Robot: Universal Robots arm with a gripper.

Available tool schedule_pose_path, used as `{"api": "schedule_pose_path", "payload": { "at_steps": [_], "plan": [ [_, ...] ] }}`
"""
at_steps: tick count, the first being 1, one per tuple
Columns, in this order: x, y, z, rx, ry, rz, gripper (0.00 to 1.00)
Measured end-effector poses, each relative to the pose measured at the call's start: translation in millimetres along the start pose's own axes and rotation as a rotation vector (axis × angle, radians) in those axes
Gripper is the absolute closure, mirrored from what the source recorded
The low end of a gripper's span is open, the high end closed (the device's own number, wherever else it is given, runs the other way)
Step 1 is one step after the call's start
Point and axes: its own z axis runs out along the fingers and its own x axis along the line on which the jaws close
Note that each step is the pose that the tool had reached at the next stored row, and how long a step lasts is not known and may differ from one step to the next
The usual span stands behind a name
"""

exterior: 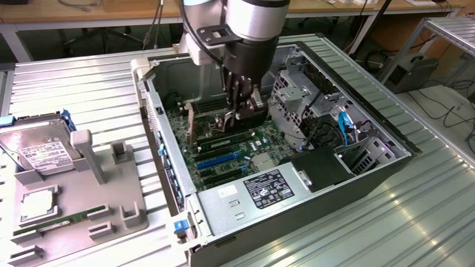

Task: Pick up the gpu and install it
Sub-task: 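Insert the gpu into the slot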

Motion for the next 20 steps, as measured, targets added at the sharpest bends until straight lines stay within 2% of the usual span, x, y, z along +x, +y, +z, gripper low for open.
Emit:
{"api": "schedule_pose_path", "payload": {
  "at_steps": [5,11,13,18,20],
  "plan": [
    [5.4,11.2,12.7,0.0001,-0.0001,0.0,0.74],
    [5.5,13.5,27.0,0.0001,-0.0003,0.0,0.74],
    [5.5,13.6,30.5,0.0001,-0.0018,0.0,0.74],
    [5.6,14.2,36.5,0.0002,-0.011,0.0,0.74],
    [6.0,14.5,38.8,0.0001,-0.0113,0.0,0.74]
  ]
}}
